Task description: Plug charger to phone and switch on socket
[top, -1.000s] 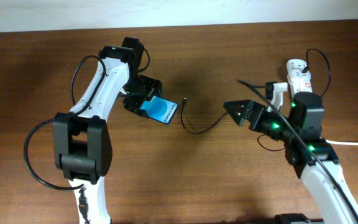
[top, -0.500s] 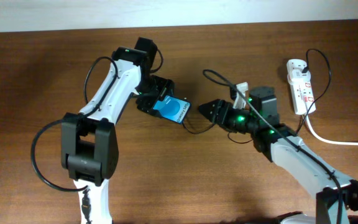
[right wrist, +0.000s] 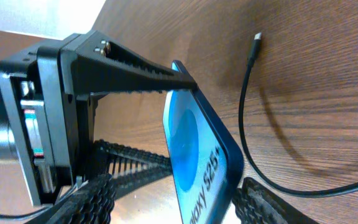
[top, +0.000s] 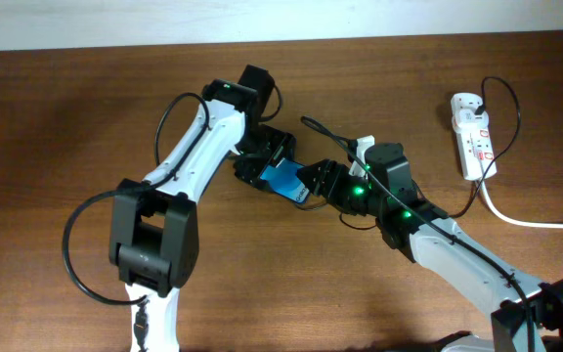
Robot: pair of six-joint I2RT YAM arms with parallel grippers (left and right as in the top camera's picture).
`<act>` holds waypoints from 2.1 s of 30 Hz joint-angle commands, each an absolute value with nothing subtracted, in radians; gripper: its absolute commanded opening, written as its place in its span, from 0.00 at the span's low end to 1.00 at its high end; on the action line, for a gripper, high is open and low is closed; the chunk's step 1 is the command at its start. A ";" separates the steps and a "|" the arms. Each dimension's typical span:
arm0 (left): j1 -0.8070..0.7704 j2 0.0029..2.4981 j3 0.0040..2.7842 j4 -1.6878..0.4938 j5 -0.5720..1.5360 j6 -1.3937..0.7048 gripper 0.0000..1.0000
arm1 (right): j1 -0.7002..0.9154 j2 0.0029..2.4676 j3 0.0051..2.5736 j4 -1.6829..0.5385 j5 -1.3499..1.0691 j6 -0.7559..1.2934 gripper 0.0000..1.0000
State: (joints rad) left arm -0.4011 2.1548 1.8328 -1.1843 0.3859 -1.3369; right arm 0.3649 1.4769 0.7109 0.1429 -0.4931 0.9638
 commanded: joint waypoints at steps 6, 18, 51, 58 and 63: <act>-0.424 2.160 1.856 -1.162 0.431 -1.362 0.00 | 0.375 1.495 0.728 0.110 -0.440 0.963 0.66; -0.471 2.160 1.856 -1.159 0.430 -1.385 0.00 | 0.375 1.534 0.728 0.124 -0.414 0.962 0.64; -0.475 2.160 1.856 -1.129 0.442 -1.402 0.00 | 0.426 1.534 0.728 0.131 -0.354 0.959 0.23; -0.475 2.160 1.856 -1.129 0.442 -1.402 0.00 | 0.426 1.534 0.728 0.131 -0.354 0.959 0.19; -0.475 2.160 1.856 -1.129 0.442 -1.402 0.00 | 0.426 1.534 0.728 0.132 -0.354 0.959 0.15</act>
State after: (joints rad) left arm -0.4747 2.1548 1.8328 -1.1309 0.4129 -1.3895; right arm 0.4141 1.5253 0.7109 0.1287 -0.3588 0.9703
